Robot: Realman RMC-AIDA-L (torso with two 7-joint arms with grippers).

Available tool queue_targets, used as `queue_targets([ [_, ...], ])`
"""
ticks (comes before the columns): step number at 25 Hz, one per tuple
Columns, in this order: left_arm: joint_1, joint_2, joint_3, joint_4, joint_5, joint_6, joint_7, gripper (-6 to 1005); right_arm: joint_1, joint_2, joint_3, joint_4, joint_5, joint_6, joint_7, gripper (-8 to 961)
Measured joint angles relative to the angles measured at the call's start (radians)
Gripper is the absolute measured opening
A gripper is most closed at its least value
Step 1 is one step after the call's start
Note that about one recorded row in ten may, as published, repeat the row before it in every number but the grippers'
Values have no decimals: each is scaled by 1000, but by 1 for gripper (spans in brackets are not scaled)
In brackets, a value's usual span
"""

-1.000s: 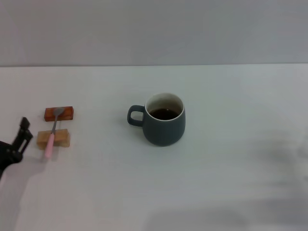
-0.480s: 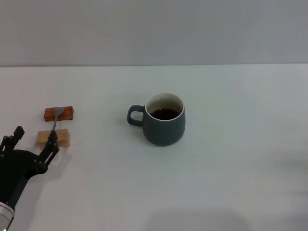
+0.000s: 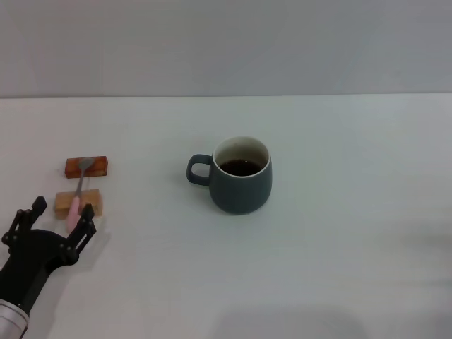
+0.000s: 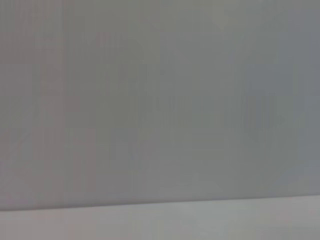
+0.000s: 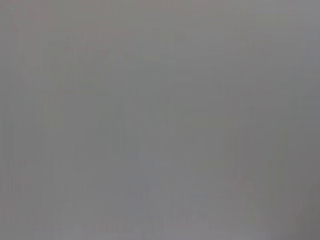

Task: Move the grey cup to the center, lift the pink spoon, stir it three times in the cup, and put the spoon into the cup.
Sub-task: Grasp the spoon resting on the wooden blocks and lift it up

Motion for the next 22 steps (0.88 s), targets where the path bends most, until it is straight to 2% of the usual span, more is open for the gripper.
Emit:
queue_targets([
  [10, -24, 0, 32, -3, 0, -59, -3, 837, 4, 0, -5, 1, 0, 14, 1, 0],
  [22, -27, 0, 28, -9, 0, -92, 4, 836, 6, 0, -10, 4, 0, 14, 1, 0],
])
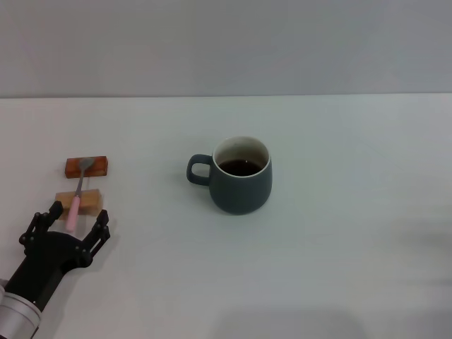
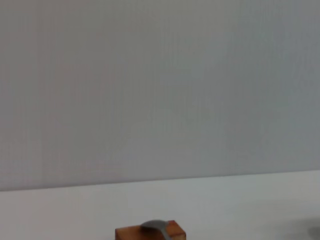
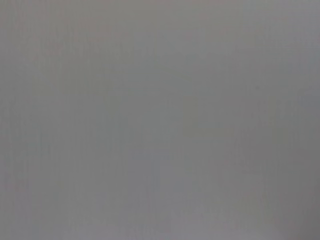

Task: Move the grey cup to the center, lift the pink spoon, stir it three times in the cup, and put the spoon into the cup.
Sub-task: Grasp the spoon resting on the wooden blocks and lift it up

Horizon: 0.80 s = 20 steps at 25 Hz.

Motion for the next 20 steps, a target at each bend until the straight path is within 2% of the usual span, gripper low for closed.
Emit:
queue_targets([
  [14, -9, 1, 2, -1, -26, -28, 2, 836, -3, 0, 0, 2, -3, -2, 0, 0],
  [20, -9, 2, 3, -1, -26, -29, -1, 785, -1, 0, 0, 2, -5, -2, 0, -1],
])
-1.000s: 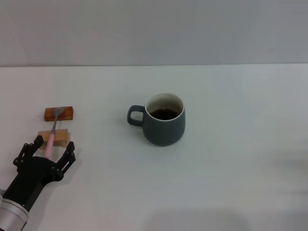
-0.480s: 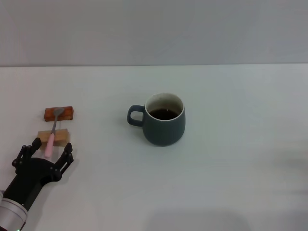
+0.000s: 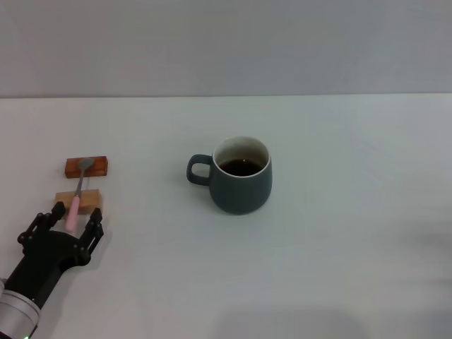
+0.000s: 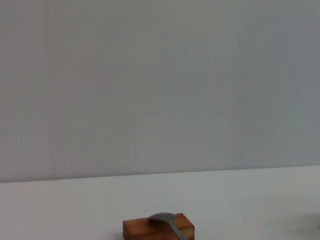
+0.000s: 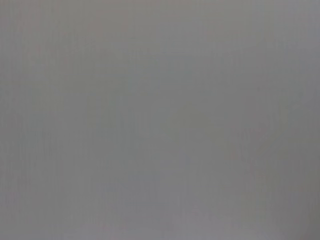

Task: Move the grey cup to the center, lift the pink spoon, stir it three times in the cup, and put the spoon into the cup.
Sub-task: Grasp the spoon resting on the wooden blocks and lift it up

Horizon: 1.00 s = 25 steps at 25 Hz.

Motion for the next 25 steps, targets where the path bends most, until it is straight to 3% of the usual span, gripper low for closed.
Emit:
queue_targets([
  [8, 3, 1, -6, 1, 0, 0, -6, 655, 0, 0, -2, 0, -1, 0, 0, -1],
  [13, 1, 2, -6, 1, 0, -4, -8, 666, 0, 0, -2, 0, -1, 0, 0, -2],
  [19, 0, 2, -7, 0, -2, -15, -9, 555, 0, 0, -2, 1, -1, 0, 0, -2],
  [25, 0, 2, -7, 0, -10, -25, -9, 562, 1, 0, -2, 1, -1, 0, 0, -1],
])
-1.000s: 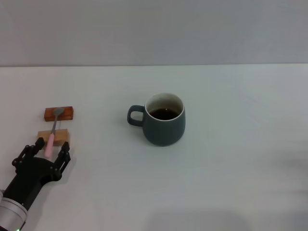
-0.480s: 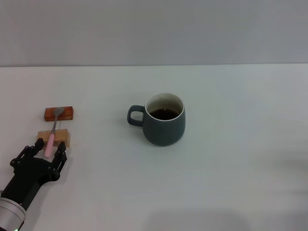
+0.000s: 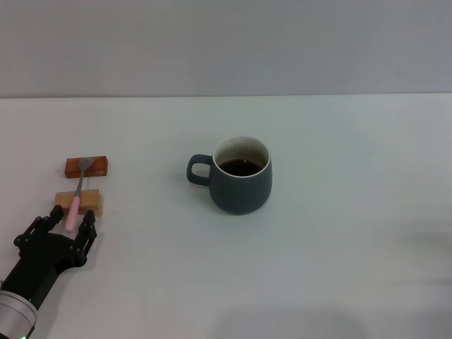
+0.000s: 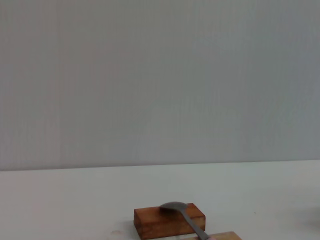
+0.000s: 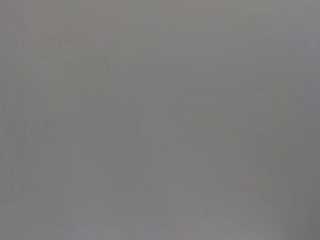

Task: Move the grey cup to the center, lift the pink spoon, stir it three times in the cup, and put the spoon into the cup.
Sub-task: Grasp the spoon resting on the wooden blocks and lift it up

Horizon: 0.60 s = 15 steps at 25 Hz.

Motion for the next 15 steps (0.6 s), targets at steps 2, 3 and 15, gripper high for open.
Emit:
queue_targets([
  [2, 0, 0, 1, 0, 0, -1, 0, 557, 0, 0, 0, 0, 0, -1, 0, -2],
  [3, -1, 0, 2, 0, -1, -1, 0, 554, 0, 0, 0, 0, 0, -2, 0, -2],
  [15, 2, 1, 1, -2, -2, 3, -1, 463, 0, 0, 0, 0, 0, -3, 0, -1],
])
